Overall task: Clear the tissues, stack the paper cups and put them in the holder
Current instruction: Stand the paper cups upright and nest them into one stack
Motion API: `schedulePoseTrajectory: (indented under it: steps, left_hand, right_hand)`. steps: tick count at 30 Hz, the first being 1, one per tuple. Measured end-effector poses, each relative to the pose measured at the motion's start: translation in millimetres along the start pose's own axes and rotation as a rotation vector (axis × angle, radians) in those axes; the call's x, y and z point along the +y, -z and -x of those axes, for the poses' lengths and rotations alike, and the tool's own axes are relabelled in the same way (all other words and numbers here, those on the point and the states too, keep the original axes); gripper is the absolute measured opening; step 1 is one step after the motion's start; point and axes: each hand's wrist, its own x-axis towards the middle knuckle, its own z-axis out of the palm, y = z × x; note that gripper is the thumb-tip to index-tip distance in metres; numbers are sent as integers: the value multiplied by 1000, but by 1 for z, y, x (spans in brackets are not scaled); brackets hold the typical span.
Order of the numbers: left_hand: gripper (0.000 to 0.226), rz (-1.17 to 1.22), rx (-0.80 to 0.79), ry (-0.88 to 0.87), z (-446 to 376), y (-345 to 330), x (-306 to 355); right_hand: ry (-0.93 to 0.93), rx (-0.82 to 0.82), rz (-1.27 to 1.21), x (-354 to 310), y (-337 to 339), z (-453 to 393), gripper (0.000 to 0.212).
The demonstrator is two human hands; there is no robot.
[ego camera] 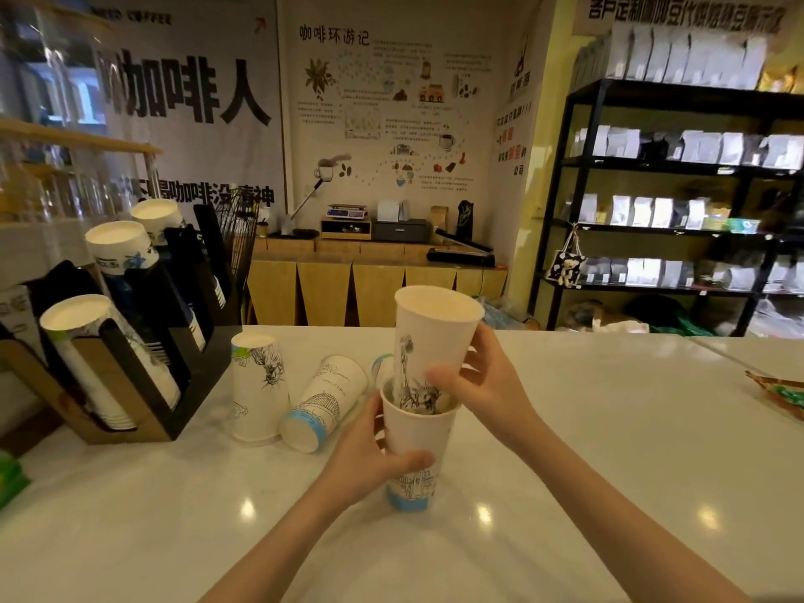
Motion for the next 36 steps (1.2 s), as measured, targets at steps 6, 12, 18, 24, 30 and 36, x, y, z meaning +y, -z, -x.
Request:
schedulePoseTrajectory:
  steps: [6, 12, 18, 24, 30, 36]
  left_hand:
    - [82, -8, 15, -8, 6, 0, -3]
    - [76, -58, 32, -23, 6, 2, 1]
    - [82, -117, 33, 20, 2, 12, 2]
    - [79, -149, 13, 46, -2, 24, 0]
    - [84, -175, -22, 79, -2, 37, -4]
    - [67, -210, 32, 84, -7, 73, 0]
  right_hand:
    - [8, -85, 89, 20, -6, 23, 60]
    - [-31, -160, 69, 34, -8, 34, 58]
    - [-68, -203, 63, 43, -5, 31, 72]
    - [-153, -87, -47, 53, 4, 4, 37]
    - [-269, -30, 28, 65, 7, -39, 36]
    - [-437, -141, 140, 82, -6, -67, 59]
